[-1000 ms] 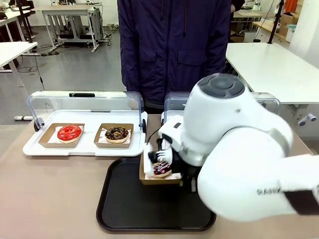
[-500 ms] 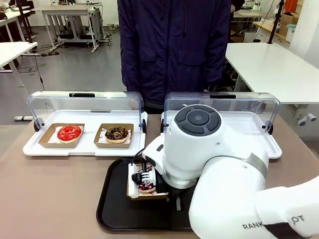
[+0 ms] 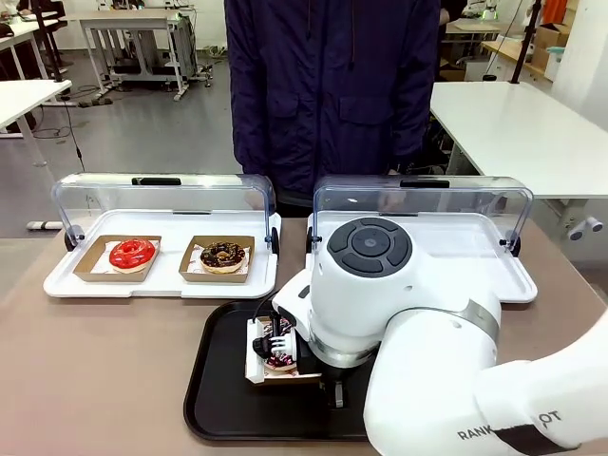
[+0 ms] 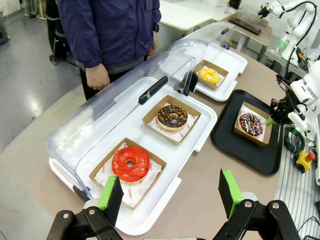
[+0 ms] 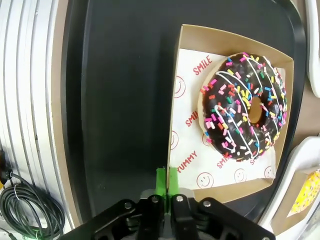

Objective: Move the fourth donut from the left to the tray.
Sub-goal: Pick up the Paper togo box containing the Donut indicated by the person and place it on the Handle tray.

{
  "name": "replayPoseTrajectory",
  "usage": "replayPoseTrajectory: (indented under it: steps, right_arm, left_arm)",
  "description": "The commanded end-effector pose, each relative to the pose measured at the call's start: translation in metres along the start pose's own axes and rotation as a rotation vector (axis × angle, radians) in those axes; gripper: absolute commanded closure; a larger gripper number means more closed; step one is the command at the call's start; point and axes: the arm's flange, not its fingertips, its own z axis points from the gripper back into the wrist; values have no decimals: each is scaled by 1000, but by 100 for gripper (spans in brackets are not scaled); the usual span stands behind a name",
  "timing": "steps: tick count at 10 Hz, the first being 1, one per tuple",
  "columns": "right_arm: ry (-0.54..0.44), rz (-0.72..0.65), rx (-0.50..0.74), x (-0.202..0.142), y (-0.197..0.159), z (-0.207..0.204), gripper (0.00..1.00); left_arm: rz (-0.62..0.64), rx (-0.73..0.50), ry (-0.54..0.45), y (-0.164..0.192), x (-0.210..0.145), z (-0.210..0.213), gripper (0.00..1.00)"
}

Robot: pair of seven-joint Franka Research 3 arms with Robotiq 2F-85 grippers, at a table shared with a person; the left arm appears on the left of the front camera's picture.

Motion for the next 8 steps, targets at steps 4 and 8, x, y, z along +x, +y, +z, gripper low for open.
replayPoseTrajectory:
  steps: [4,8]
  right_arm:
    - [-14,-29,-5,-46,31,-10,98]
    - [-31,-28,19,-47,29,-7,41]
  left_arm:
    - [-10,-5,-25,0,0,-1,0]
    - [-10,-5,-25,0,0,-1,0]
